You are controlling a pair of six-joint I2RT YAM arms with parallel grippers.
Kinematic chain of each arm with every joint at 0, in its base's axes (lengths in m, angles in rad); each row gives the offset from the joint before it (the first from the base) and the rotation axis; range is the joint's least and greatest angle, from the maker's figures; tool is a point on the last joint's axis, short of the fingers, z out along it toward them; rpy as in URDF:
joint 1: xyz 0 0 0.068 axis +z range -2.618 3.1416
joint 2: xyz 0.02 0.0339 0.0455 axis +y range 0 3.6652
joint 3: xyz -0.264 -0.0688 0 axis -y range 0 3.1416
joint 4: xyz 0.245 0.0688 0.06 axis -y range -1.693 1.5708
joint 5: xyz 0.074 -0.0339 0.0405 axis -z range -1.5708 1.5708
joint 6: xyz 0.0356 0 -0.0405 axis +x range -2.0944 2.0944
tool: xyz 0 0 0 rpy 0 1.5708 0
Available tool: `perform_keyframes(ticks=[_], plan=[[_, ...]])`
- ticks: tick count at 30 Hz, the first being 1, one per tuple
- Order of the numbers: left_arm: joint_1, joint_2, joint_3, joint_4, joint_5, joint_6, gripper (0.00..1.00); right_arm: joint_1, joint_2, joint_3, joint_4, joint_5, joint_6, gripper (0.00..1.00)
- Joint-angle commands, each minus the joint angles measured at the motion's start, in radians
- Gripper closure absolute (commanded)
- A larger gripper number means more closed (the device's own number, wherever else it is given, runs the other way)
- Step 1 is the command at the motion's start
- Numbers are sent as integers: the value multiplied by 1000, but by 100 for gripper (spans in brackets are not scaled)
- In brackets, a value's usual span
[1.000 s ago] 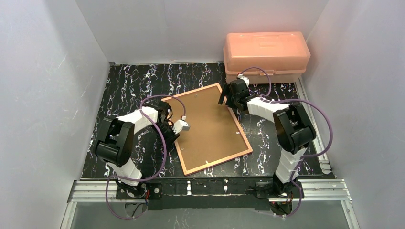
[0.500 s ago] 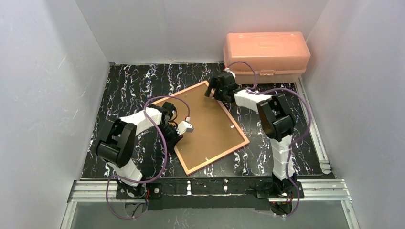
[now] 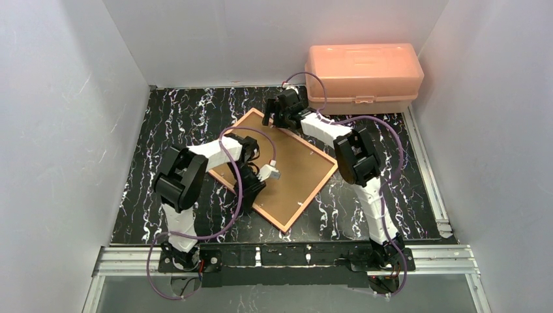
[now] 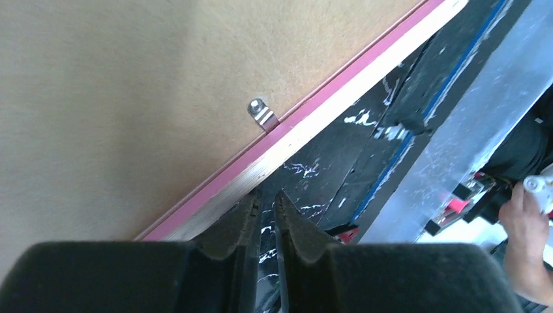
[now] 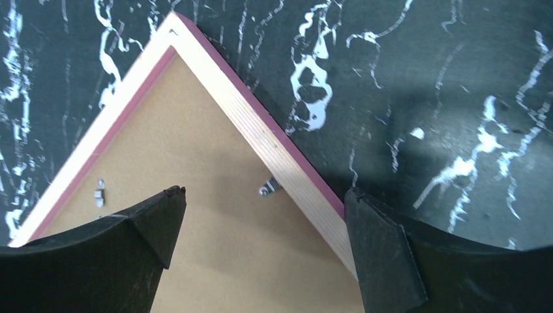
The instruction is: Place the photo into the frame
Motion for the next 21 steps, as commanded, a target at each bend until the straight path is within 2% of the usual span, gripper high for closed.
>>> perform_keyframes(ticks=[1,6,9,12,15,21], plan=[[63,-10,127,-102,138,1,85,28,-156,-16,-118,78,-84,1],[262,-13,341,-371,221,98,81,24,-309,-155,-144,176,-106,1],[383,31,490,-449,192,120,80,17,-432,-311,-147,222,-70,1],[498,111,635,-351,114,-14,81,16,-588,-492,-123,233,-6,1],[612,211,776,-262,95,-157,82,16,-750,-668,-101,208,65,1],[661,364,906,-113,-5,-302,84,16,-1001,-921,-156,166,188,1]])
